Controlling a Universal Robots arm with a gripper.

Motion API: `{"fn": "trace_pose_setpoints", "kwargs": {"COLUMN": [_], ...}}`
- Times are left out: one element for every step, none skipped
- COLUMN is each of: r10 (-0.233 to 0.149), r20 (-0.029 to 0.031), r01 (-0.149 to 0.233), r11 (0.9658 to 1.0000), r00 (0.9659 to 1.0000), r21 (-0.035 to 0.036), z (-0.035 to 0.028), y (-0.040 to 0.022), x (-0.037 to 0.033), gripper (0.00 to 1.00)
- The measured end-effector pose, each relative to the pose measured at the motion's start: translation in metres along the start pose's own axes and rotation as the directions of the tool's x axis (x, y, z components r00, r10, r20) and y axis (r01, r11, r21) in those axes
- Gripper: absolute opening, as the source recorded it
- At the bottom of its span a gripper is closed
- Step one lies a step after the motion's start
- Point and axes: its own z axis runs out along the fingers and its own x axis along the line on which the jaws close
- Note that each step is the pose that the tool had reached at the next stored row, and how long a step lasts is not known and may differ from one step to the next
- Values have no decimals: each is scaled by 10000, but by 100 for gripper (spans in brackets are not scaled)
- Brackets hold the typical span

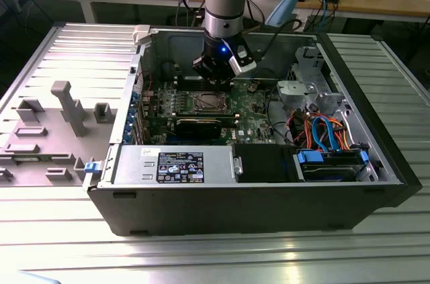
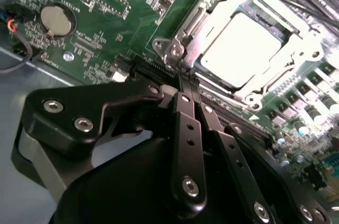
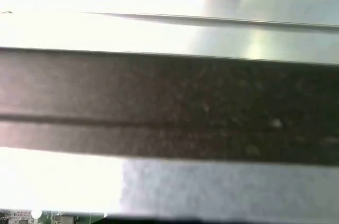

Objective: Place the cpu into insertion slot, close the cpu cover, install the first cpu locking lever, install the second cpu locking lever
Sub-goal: 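Install the first cpu locking lever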

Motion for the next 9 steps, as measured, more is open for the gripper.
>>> {"fn": "trace_pose_setpoints", "kwargs": {"r10": [0,0,0,0,0,0,0,0,0], "r20": [0,-2,-2,-2,-2,-2,-2,-2,-2], "r01": [0,0,0,0,0,0,0,0,0], "r11": [10000,10000,10000,10000,10000,10000,10000,10000,10000], "r00": [10000,10000,10000,10000,10000,10000,10000,10000,10000], "r21": [-1,3,3,3,4,3,3,3,3], "z": [0,-2,-4,-5,-5,-5,-5,-5,-5], "y": [0,-3,-28,-37,-37,-39,-40,-41,-41], "x": [0,1,2,3,3,3,3,3,3], "gripper": [11,11,11,11,11,11,11,11,11]}}
